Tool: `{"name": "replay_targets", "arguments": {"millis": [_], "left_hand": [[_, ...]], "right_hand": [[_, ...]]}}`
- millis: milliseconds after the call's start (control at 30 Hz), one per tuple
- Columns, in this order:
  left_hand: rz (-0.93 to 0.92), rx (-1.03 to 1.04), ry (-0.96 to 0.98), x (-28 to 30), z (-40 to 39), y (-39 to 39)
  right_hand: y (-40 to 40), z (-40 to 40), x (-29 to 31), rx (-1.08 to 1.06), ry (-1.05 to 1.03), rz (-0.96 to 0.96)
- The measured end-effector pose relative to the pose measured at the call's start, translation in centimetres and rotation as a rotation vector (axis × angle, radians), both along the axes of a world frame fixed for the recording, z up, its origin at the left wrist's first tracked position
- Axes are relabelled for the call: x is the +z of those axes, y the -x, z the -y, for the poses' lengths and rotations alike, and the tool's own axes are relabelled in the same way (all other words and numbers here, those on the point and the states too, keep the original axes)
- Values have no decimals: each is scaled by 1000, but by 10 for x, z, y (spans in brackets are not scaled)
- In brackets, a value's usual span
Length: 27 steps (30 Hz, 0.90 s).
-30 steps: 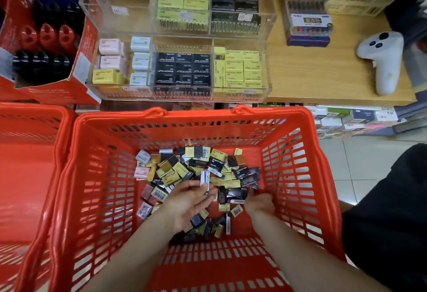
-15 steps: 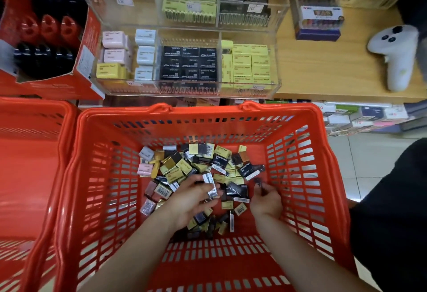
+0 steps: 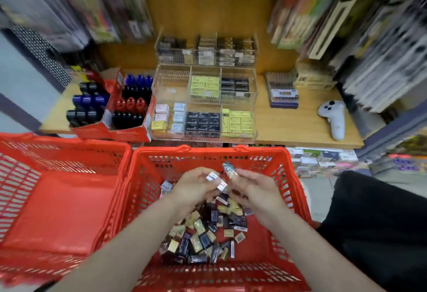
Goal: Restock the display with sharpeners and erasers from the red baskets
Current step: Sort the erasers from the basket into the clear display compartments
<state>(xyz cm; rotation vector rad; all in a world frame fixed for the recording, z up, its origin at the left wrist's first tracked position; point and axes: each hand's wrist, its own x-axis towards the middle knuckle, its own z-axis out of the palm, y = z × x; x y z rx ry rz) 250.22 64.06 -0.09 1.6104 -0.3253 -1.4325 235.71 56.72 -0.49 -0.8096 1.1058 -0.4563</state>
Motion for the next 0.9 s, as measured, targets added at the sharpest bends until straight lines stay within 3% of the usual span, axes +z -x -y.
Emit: {"name": "replay_targets", "arguments": {"millis": [167, 333, 567, 733, 900], "left_hand": [[76, -22, 243, 76, -6, -17], [79, 12, 360, 112, -2, -17], [118, 34, 347, 134, 12, -18], [46, 86, 400, 140, 20, -25], [15, 103, 419, 129, 32, -36]], "right_hand": [[-10, 11, 84, 195, 225, 40], [-12, 17, 126, 286, 433, -31], [-13, 30, 151, 453, 737, -211], [-23, 41, 159, 382, 708, -103], [-38, 63, 156, 447, 827, -232]]}}
